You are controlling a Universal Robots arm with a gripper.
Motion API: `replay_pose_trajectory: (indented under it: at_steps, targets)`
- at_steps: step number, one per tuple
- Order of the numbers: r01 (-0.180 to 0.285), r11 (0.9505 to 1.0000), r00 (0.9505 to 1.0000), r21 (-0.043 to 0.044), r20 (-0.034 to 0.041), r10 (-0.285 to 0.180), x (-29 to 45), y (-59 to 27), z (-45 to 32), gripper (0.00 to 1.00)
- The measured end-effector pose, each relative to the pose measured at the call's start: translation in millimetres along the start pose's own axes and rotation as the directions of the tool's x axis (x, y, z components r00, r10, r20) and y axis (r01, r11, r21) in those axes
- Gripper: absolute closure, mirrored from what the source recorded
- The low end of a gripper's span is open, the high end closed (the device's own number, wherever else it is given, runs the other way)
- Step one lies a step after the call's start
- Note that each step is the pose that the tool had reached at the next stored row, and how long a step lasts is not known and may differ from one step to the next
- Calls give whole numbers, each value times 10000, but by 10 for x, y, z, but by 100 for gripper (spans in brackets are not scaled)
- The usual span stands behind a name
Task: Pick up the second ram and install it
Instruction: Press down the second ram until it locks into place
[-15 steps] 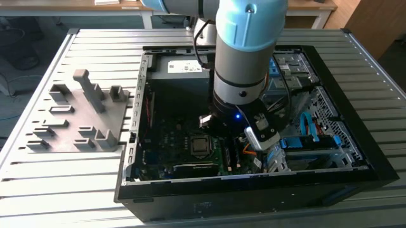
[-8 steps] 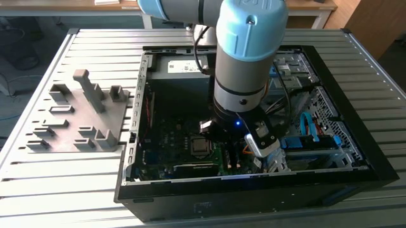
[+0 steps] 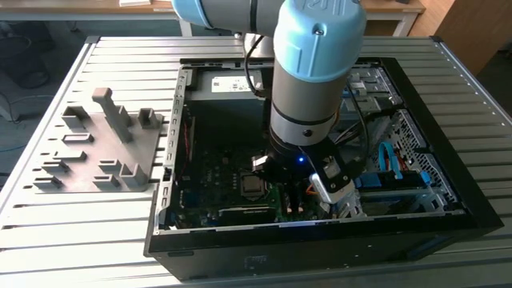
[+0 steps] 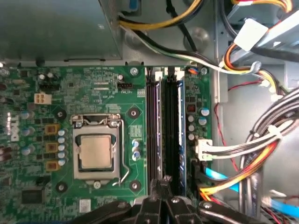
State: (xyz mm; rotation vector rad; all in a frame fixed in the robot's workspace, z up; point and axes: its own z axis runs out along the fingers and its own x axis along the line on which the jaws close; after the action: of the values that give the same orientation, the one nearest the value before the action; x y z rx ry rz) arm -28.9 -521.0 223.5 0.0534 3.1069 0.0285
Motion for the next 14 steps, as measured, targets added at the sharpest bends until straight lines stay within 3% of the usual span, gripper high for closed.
replay_pose_trajectory:
  at_steps: [3,5,9,14]
  targets:
    - [1,10000,10000,9,-4,-1,-4,2,-139,90]
    - [2,10000,10000,11,-5,-2,-10,4,-191,90]
    - [1,10000,10000,12,-41,-1,-47,48,-192,90]
    - [2,10000,10000,43,-42,-1,-49,237,-189,90]
